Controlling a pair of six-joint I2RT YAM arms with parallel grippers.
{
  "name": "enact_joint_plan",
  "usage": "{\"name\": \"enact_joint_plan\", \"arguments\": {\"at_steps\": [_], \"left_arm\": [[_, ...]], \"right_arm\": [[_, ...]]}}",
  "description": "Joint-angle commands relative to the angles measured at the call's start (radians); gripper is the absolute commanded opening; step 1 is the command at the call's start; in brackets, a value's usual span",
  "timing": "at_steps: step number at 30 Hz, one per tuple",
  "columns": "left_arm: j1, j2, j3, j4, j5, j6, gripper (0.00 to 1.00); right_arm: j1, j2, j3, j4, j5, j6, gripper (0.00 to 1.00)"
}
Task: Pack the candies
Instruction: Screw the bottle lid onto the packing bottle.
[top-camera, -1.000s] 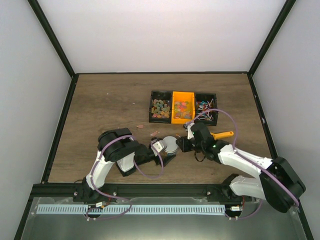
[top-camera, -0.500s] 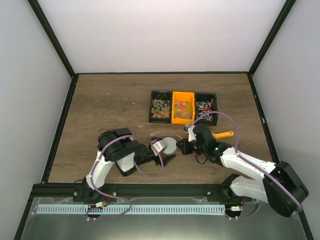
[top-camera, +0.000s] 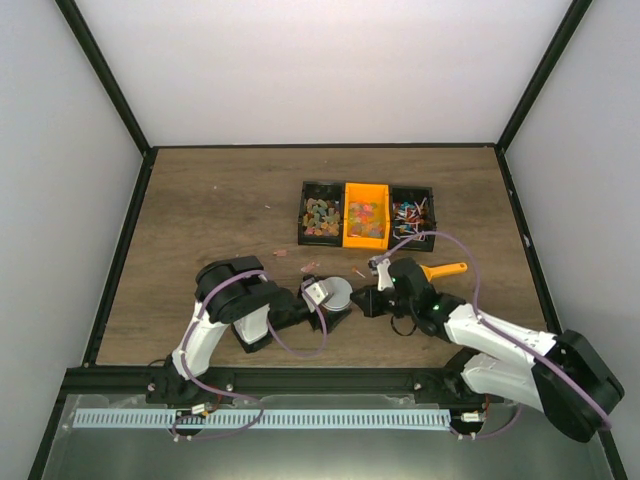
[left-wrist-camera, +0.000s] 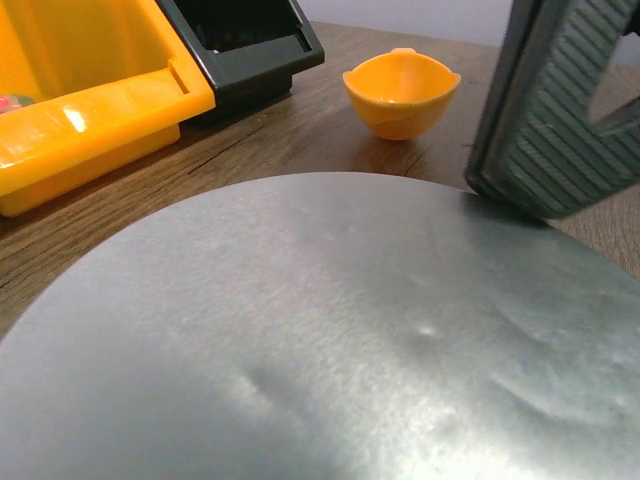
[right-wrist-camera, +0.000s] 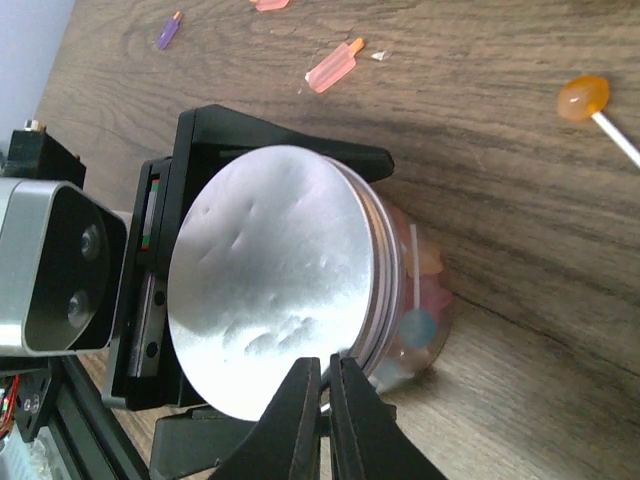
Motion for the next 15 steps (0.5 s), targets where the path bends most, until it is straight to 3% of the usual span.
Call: {"name": "enact_joint_plan", "arguments": {"at_steps": [1, 7, 12, 15], "left_arm": [[0.007, 0.177, -0.067, 0.217, 0.086, -0.296, 1.0], [0.007, 0.185, -0.068, 0.217, 0.085, -0.296, 1.0], [0.006, 0.18, -0.072, 0.217, 0.085, -0.288, 1.0], [0.007, 0.181, -0.078, 0.217, 0.077, -0.285, 1.0]], "right_arm": [[0.046, -0.017, -0.023, 0.0, -0.034, 0.044, 0.05], [0.11, -0.015, -0.042, 0.031, -0.033, 0.087, 0.05], [0.118, -0.098, -0.029, -0.037, 0.066, 0.097, 0.05], [0.109, -0.151, 0.012, -0.114, 0.154, 0.066, 0.24]]}}
